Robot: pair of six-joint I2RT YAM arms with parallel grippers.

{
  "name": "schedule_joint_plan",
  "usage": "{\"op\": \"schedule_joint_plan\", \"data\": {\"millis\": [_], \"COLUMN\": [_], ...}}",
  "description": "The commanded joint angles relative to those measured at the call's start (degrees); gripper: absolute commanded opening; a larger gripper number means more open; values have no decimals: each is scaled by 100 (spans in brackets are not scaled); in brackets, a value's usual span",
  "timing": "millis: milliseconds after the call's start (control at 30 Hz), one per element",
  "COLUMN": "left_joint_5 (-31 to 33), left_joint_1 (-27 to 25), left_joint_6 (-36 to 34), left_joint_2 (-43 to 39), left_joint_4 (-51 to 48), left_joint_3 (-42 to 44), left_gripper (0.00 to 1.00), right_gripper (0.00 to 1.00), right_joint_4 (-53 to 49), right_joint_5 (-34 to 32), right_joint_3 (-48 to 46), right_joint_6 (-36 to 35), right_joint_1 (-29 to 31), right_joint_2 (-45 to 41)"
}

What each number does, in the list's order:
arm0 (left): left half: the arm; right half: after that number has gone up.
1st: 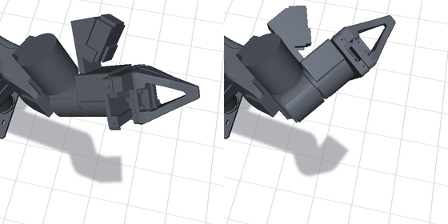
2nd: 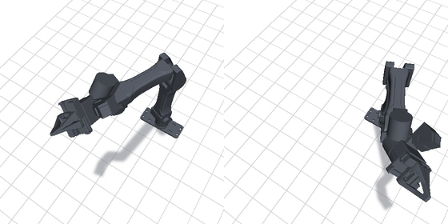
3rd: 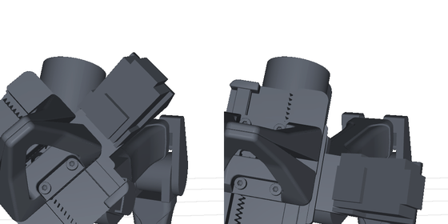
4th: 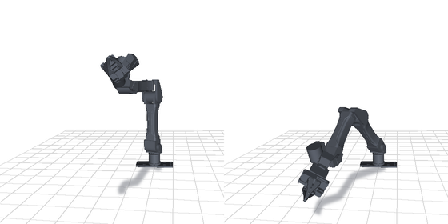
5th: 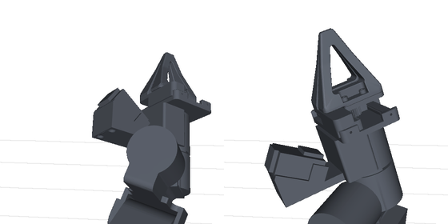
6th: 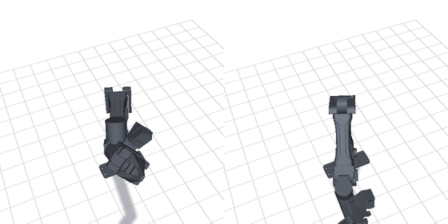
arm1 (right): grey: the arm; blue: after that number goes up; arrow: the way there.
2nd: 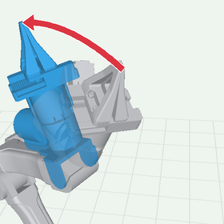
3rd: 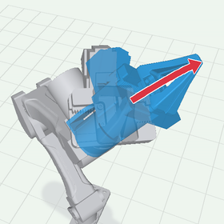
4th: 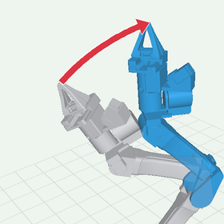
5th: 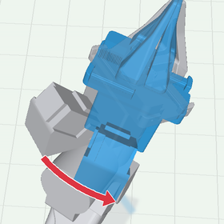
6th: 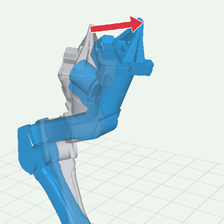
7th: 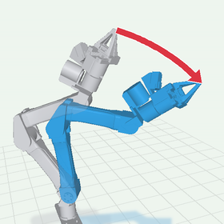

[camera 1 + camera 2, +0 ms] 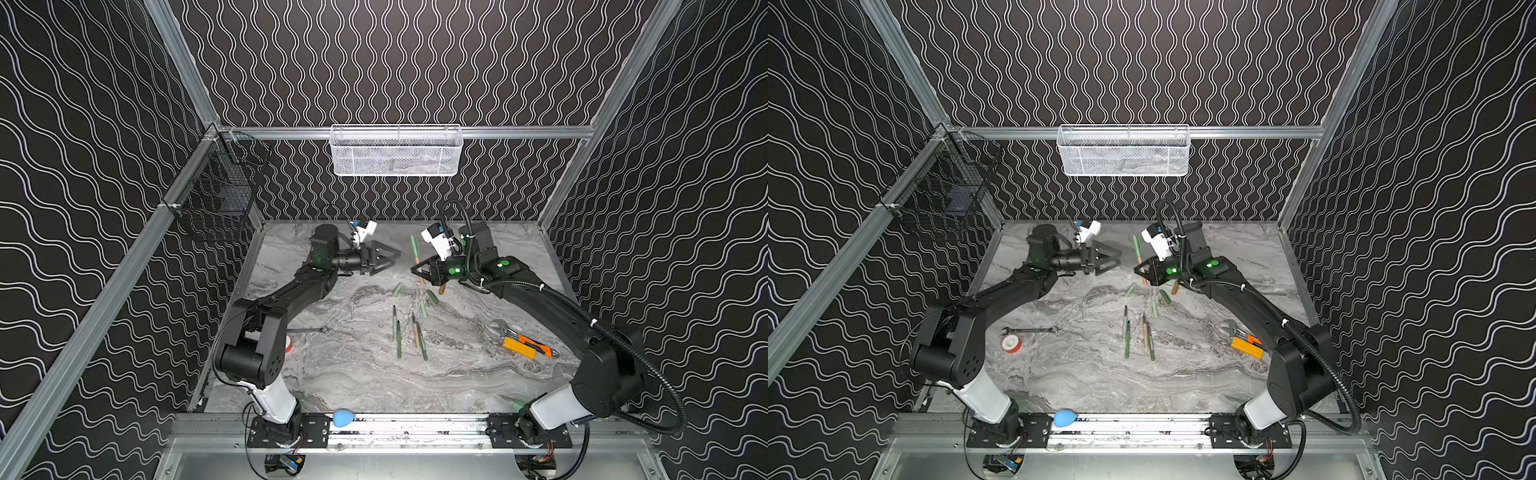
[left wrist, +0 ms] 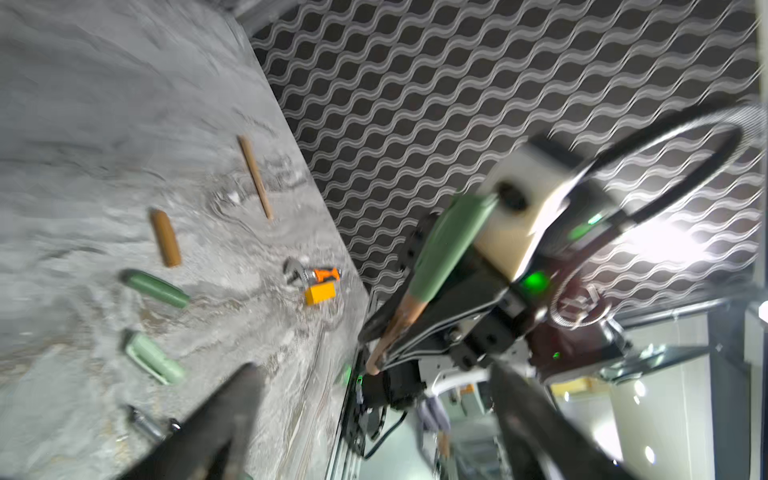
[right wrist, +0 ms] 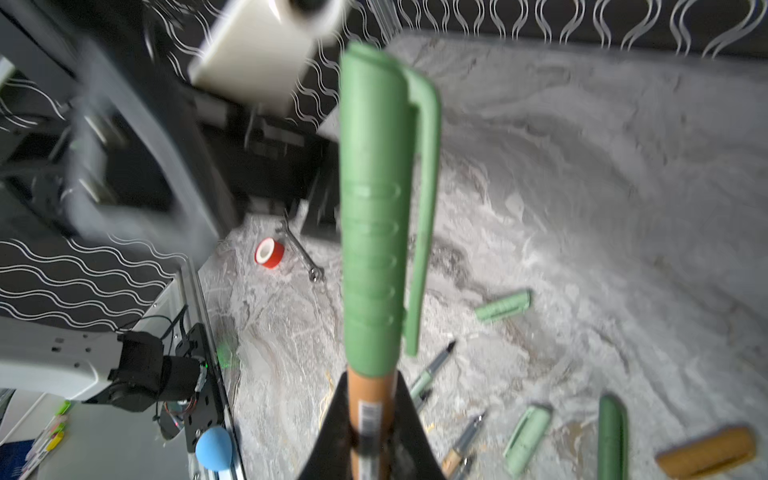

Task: Insert the pens into the pen caps
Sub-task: 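Open the left gripper off the cap while the right gripper carries the capped pen away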

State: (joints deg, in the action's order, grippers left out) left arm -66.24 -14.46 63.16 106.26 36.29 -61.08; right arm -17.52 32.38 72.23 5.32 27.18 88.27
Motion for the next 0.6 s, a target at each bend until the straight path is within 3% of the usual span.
{"op": "schedule_joint_plan", "data": {"millis": [0,300,467,567], "left_joint_5": [-108,219,880,1385], "left_joint_1": [168,233,232,233], "left_joint_6": [728,-2074,-3745,-4397], "left_joint_2": [-13,-341,-399,-419], "left_joint_4": [1214,-2601,-4883,-5840], "left_joint_3": [53,-678,-1329,-1625], "left_gripper": [99,99,99,99], "right_gripper": [0,0,0,0], "right_joint_4": [-448,-2092,-2893,-3220], "right_joint_5": [-384,-1572,-2302,-2727], "right_joint_3": [-36,620,1322,1732], "right_joint_6": [95,294,162,75], "right_joint_1": [-143,-1210,-1758,-2062], "right_joint_2": [-2,972,1875,2439]}}
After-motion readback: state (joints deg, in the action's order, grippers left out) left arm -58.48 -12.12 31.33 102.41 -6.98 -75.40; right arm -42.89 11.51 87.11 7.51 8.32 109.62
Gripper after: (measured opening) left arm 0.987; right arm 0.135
